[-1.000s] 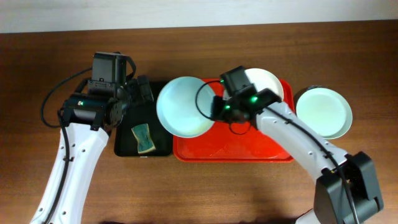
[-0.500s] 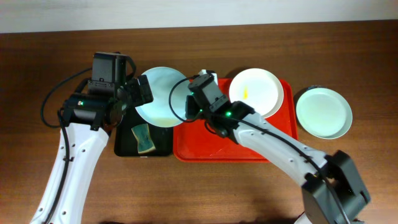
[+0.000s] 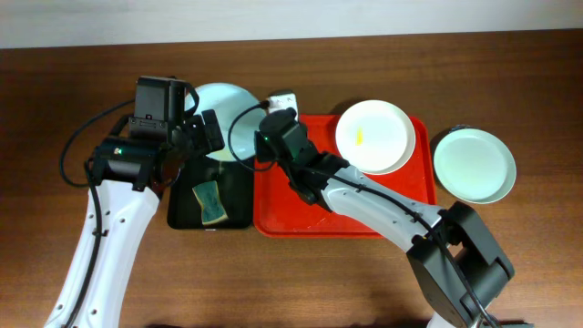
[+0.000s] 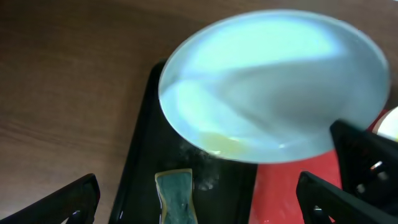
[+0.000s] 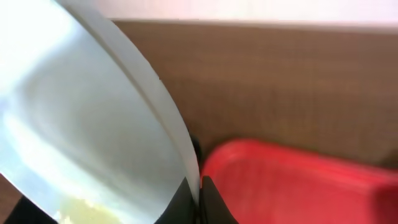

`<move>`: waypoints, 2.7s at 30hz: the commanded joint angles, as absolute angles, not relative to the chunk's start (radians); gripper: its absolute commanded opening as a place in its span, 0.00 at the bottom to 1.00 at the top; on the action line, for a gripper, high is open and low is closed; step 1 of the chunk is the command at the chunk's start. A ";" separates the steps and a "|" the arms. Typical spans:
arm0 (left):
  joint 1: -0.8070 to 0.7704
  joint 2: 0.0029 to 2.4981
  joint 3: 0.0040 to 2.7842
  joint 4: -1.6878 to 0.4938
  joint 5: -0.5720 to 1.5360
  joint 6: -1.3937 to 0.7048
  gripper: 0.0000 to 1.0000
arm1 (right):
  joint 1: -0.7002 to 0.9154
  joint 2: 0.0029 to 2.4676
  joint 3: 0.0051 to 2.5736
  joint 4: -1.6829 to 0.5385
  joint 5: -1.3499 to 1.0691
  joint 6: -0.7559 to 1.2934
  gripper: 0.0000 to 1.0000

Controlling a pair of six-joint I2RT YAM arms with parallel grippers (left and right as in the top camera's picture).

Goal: Clean dirty plates on tray and stack at the side
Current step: 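Lift the light blue plate by its rim with the right gripper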

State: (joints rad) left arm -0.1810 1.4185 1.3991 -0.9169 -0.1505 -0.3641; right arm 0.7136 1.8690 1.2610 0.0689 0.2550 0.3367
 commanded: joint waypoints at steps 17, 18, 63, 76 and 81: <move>-0.178 1.421 1.404 -0.915 -0.154 -0.366 0.99 | 0.720 1.866 1.287 0.418 0.301 -0.187 0.04; -0.178 1.421 1.404 -0.915 -0.154 -0.366 0.99 | 0.720 1.863 1.287 0.421 0.301 -0.187 0.04; -0.178 1.421 1.404 -0.915 -0.154 -0.366 0.99 | 0.721 1.835 1.287 0.419 0.300 -0.231 0.04; -0.178 1.421 1.404 -0.915 -0.154 -0.366 0.99 | 0.720 1.835 1.287 0.416 0.301 -0.232 0.04; -0.178 1.421 1.404 -0.915 -0.154 -0.366 0.99 | 0.720 1.835 1.287 0.416 0.301 -0.232 0.04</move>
